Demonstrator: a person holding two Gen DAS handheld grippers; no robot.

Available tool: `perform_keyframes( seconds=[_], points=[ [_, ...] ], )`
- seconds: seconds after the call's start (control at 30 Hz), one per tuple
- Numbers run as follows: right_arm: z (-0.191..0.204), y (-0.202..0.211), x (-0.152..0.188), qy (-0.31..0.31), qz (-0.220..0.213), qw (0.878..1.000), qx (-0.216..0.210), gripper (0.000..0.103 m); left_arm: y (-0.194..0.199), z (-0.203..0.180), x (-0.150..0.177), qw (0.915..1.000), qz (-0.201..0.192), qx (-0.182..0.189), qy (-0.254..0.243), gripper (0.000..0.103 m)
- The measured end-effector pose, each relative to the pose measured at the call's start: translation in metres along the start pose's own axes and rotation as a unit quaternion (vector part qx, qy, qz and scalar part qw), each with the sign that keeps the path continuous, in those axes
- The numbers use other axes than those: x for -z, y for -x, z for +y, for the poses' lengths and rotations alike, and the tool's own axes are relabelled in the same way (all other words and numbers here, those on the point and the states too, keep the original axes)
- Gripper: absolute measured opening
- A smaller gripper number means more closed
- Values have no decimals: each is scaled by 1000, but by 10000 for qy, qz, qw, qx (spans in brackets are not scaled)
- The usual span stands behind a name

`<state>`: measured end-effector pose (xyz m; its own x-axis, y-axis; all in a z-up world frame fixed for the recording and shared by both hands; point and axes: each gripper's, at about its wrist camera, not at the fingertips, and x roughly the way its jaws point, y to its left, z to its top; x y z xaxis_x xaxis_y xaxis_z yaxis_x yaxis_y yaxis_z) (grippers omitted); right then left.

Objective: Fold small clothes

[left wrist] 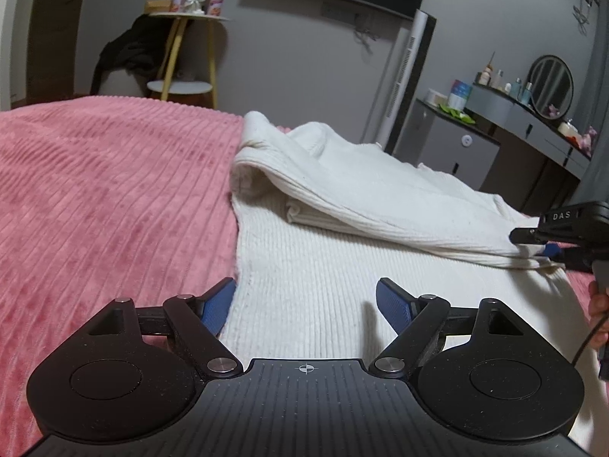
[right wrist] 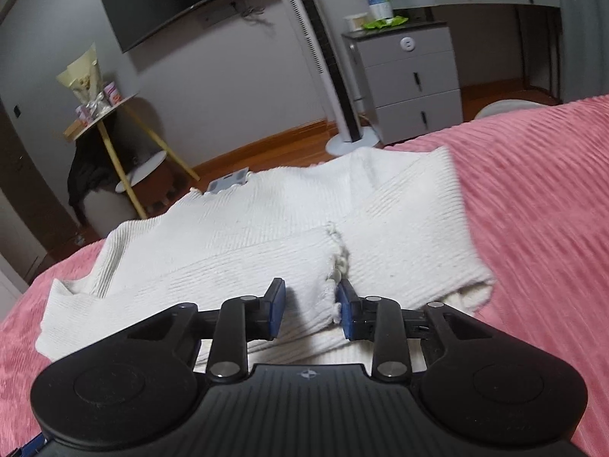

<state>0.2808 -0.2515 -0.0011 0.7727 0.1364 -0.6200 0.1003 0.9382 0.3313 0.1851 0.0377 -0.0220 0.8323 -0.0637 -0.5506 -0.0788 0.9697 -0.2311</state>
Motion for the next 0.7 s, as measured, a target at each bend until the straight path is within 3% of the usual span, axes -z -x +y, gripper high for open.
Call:
perform_keyframes(
  seconds=[0.03,0.17,0.3,0.7],
  points=[
    [3,0,-1,98,-16,9999,11,6,0,0,0,10000,-5,-2,4,85],
    [17,13,-7,797,-456,9948,437,7,1,3,0,10000,-38,12,79,85],
    [26,22,-8,1528,-959,9773,1113,7,0,3,1,10000,-12,40,83,85],
    [12,7,-10,1945,-915,9608,1749,7,0,7,1,9998,-8,85,164,85]
  ],
)
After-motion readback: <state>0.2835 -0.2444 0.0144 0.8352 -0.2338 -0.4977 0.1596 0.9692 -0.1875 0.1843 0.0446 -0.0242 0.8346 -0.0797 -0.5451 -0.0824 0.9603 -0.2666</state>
